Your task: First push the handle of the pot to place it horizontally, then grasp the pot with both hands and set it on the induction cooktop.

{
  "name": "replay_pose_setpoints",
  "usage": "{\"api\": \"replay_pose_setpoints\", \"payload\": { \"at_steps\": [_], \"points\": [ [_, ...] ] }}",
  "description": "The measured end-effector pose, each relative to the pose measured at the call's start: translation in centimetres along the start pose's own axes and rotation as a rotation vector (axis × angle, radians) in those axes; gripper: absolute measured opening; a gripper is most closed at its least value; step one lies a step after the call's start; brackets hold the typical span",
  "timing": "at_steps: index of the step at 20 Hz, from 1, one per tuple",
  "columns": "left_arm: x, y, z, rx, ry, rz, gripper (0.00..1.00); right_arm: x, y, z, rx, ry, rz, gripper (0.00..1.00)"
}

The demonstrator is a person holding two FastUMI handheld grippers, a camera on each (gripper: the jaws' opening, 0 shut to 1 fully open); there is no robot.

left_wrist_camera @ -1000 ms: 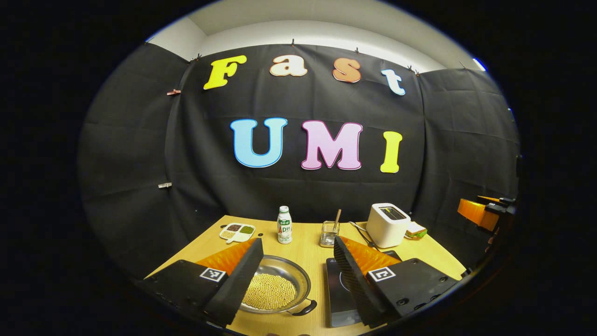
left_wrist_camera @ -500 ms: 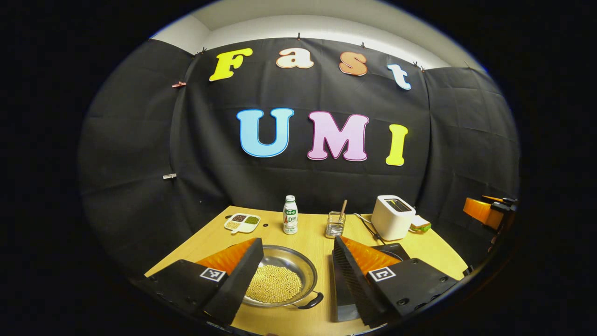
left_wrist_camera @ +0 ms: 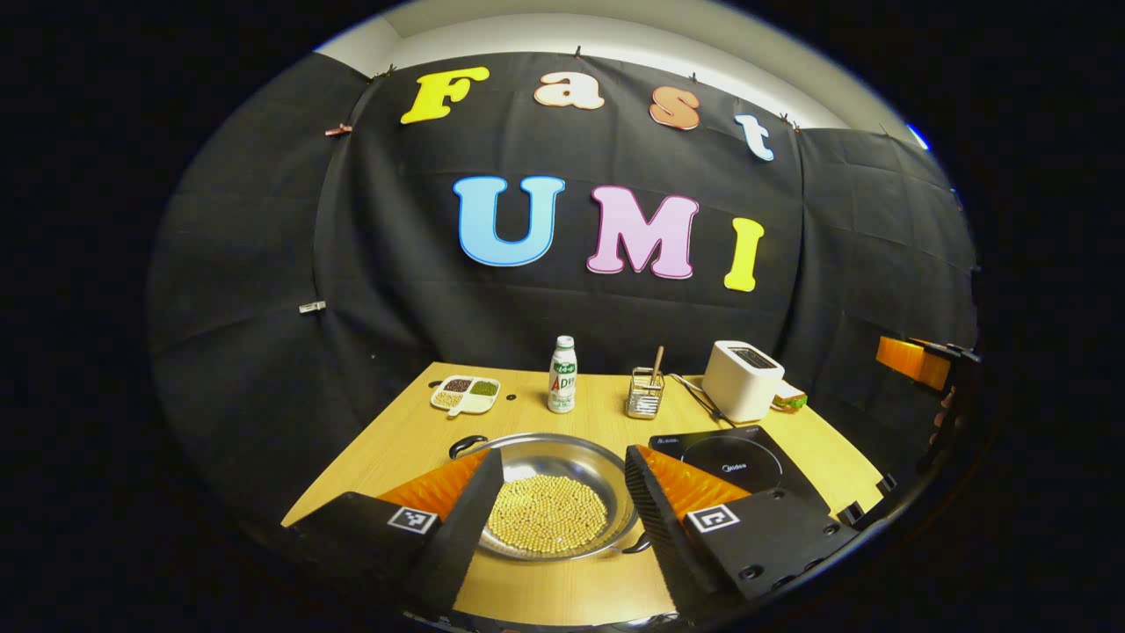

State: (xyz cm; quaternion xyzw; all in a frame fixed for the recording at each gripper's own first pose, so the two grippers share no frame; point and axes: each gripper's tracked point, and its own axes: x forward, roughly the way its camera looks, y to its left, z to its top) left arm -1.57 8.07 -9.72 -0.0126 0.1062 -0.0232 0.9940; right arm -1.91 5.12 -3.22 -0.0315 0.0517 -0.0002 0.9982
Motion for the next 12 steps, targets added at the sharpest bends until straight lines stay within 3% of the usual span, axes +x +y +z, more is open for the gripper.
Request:
{"api": "replay_pose_setpoints", "payload": {
  "at_steps": [2,3,7,8,11,12],
  "points": [
    [-0.1,0.7,-1.2,0.006,0.025,-0.038,0.81,-0.5,0.5,0.2,0.005,-0.01,-0.018,0.99],
    [-0.4,1.0,-1.8,0.003,0.044,-0.052,0.7,-0.9,0.6,0.4,0.001,-0.014,-0.023,0.98],
    [-0.7,1.3,-5.3,-0.022,0.137,-0.103,0.49,-1.7,0.9,-0.6,-0.021,-0.005,-0.034,0.98],
    [-0.7,1.0,-6.1,-0.011,0.166,-0.117,0.45,-1.6,1.1,-1.0,-0.022,0.003,-0.032,0.98],
    [-0.7,0.6,-8.2,0.048,0.237,-0.127,0.2,-0.9,2.2,-2.3,-0.021,0.028,0.005,0.98],
    [-0.7,0.0,-9.0,0.058,0.261,-0.139,0.18,-0.5,2.6,-2.5,-0.025,0.032,0.023,0.98]
  ]
}}
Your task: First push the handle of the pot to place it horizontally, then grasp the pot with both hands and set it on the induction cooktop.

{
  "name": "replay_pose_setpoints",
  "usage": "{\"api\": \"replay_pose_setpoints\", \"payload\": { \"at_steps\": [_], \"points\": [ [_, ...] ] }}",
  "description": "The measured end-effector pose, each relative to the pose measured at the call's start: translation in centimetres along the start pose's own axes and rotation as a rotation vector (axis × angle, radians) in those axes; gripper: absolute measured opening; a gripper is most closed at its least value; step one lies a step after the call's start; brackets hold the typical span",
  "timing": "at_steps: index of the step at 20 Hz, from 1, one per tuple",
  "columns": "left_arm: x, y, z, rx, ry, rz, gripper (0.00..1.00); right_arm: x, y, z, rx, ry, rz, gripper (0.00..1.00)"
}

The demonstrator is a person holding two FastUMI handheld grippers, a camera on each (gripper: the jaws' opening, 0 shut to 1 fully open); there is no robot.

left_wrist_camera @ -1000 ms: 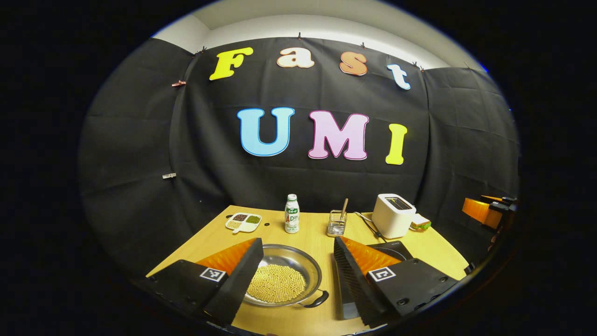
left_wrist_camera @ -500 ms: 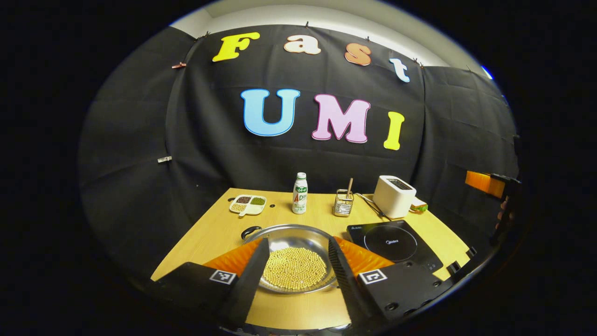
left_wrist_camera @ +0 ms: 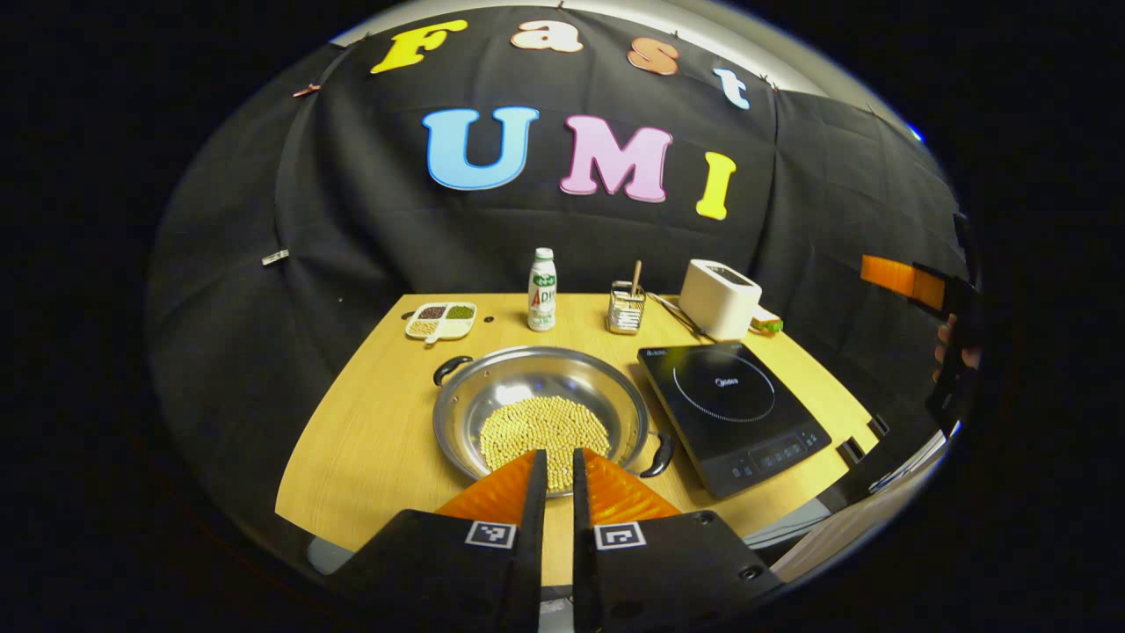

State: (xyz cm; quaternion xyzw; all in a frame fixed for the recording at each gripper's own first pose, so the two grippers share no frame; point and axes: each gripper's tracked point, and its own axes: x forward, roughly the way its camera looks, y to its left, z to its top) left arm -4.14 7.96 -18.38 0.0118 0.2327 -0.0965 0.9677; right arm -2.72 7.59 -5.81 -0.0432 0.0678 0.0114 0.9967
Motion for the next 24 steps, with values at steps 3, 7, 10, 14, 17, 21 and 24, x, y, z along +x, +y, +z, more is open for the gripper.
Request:
{"api": "replay_pose_setpoints", "payload": {
  "at_steps": [3,7,10,14,17,21,24],
  "points": [
    [1.2,-1.9,-1.9,-0.013,0.079,-0.045,0.14,1.3,0.8,-0.6,-0.009,0.014,0.05,0.98],
    [3.0,-3.7,-4.2,-0.026,0.176,-0.07,0.05,3.3,0.4,-0.8,0.03,0.026,0.087,0.98],
    [4.1,-4.4,-6.1,-0.045,0.25,-0.075,0.05,4.5,0.6,-1.4,0.064,0.049,0.119,0.98],
    [5.7,-4.8,-7.9,-0.025,0.324,-0.07,0.05,5.4,-0.5,-1.3,0.08,0.048,0.122,0.98],
    [7.0,-5.8,-8.7,0.021,0.358,-0.098,0.05,5.9,-1.6,-1.7,0.076,0.055,0.112,0.98],
    [8.7,-6.6,-9.8,0.108,0.406,-0.123,0.05,6.1,-3.0,-1.9,0.082,0.057,0.083,0.99],
    [9.8,-6.7,-10.8,0.175,0.451,-0.123,0.05,6.2,-3.9,-1.9,0.084,0.06,0.066,0.99]
  ]
}}
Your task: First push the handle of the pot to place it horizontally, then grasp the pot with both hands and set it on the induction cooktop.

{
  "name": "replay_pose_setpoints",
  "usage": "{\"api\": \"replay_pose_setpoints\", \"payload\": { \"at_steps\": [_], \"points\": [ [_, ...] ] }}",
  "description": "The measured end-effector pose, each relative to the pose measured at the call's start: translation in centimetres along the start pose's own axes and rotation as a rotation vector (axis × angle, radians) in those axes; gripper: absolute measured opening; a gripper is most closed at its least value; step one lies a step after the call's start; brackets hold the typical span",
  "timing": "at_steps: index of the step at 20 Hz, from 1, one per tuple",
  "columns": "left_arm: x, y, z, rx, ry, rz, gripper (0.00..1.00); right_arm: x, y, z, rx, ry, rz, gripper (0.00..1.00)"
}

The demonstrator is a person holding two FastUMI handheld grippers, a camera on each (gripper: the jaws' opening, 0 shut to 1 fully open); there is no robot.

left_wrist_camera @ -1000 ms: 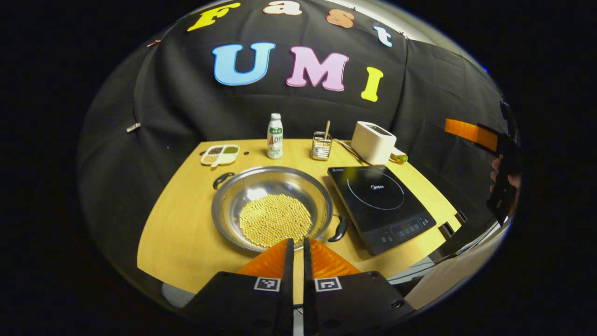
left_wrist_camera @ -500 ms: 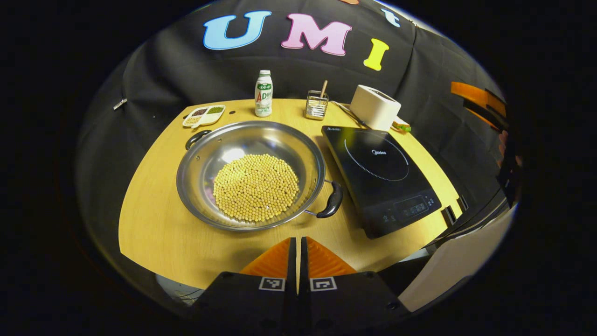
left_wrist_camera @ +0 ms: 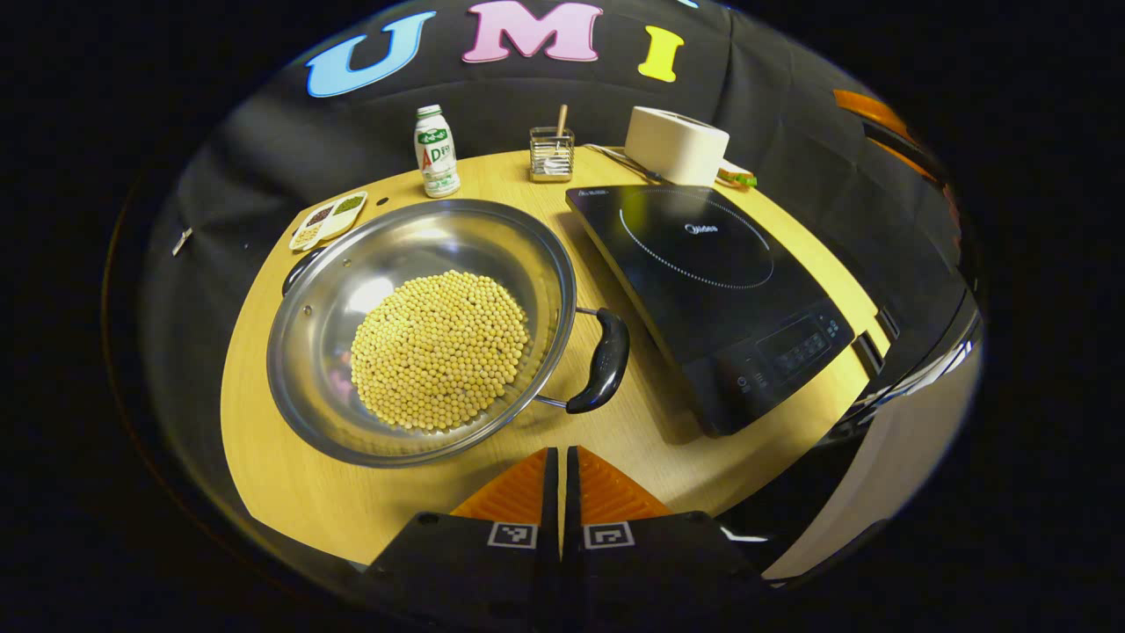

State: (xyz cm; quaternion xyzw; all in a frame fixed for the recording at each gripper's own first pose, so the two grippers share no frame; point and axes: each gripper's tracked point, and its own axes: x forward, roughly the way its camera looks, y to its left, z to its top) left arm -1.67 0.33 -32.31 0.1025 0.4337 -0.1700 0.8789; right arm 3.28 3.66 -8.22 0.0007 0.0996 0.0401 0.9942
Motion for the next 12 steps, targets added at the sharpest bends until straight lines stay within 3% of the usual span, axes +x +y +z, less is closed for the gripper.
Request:
{"api": "replay_pose_setpoints", "payload": {
  "at_steps": [12],
  "points": [
    [3.0,-1.9,3.2,0.068,-0.001,-0.047,0.05,0.4,-2.0,0.0,0.004,-0.003,-0.046,0.99]
  ]
}}
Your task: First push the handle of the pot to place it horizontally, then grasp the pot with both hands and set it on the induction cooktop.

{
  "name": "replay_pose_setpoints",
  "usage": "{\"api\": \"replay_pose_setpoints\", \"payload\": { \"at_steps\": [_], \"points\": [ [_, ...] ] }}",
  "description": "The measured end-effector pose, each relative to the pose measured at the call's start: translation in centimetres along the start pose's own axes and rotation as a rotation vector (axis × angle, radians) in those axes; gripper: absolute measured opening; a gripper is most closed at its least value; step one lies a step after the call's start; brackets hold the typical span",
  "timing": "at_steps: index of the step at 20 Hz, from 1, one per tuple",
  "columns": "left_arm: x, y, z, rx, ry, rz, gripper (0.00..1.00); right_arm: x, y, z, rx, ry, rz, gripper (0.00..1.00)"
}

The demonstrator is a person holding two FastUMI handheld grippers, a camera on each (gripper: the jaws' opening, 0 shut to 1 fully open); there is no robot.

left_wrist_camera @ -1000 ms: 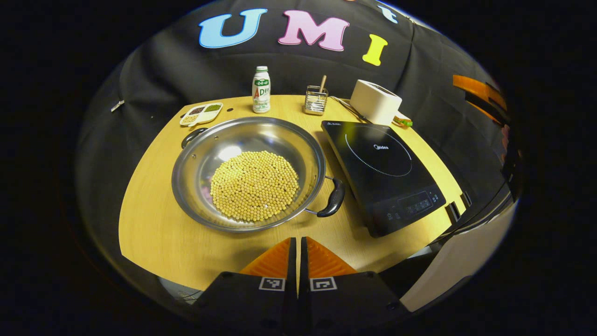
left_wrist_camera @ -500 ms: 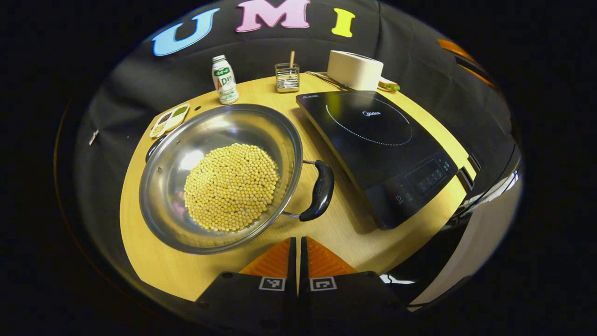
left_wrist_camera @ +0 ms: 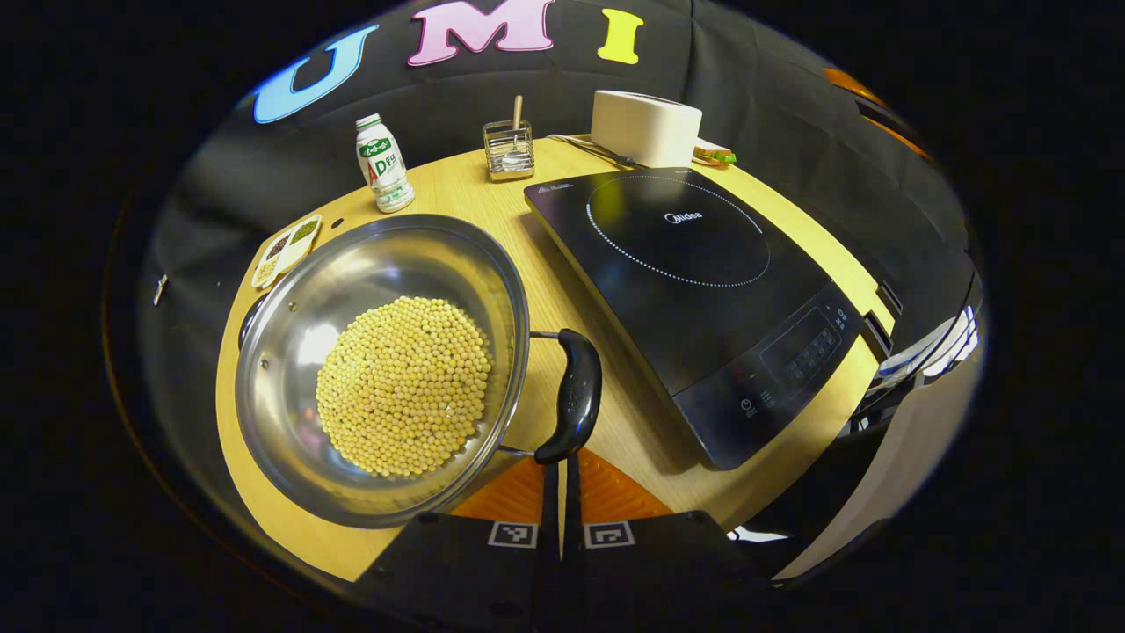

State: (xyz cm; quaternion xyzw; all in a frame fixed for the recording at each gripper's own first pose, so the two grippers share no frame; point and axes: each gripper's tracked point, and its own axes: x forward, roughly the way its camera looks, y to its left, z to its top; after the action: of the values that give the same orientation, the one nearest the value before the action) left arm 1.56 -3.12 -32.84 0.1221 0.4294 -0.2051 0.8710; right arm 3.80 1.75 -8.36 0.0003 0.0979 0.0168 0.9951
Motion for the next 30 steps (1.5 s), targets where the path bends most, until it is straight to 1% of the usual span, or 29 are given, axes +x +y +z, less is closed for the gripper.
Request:
{"api": "replay_pose_setpoints", "payload": {
  "at_steps": [3,4,9,16,22,30],
  "points": [
    [0.6,-0.3,1.1,0.004,-0.016,-0.001,0.07,0.1,-0.1,0.0,-0.025,-0.01,-0.001,0.99],
    [1.0,-0.4,1.5,0.009,-0.022,0.001,0.05,0.2,-0.1,-0.3,-0.034,-0.007,0.002,0.99],
    [1.9,-0.5,3.4,-0.006,-0.05,-0.005,0.05,0.2,0.0,-0.1,-0.034,-0.01,0.01,0.99],
    [3.7,0.1,6.5,-0.038,-0.085,0.003,0.05,0.2,-0.8,0.2,-0.021,-0.011,-0.011,0.99],
    [4.9,0.7,8.5,-0.023,-0.097,0.005,0.05,0.4,-1.5,0.0,-0.018,-0.002,-0.033,0.99],
    [5.4,1.4,10.4,-0.034,-0.121,0.002,0.05,0.6,-1.9,0.0,-0.018,0.0,-0.044,0.99]
  ]
}}
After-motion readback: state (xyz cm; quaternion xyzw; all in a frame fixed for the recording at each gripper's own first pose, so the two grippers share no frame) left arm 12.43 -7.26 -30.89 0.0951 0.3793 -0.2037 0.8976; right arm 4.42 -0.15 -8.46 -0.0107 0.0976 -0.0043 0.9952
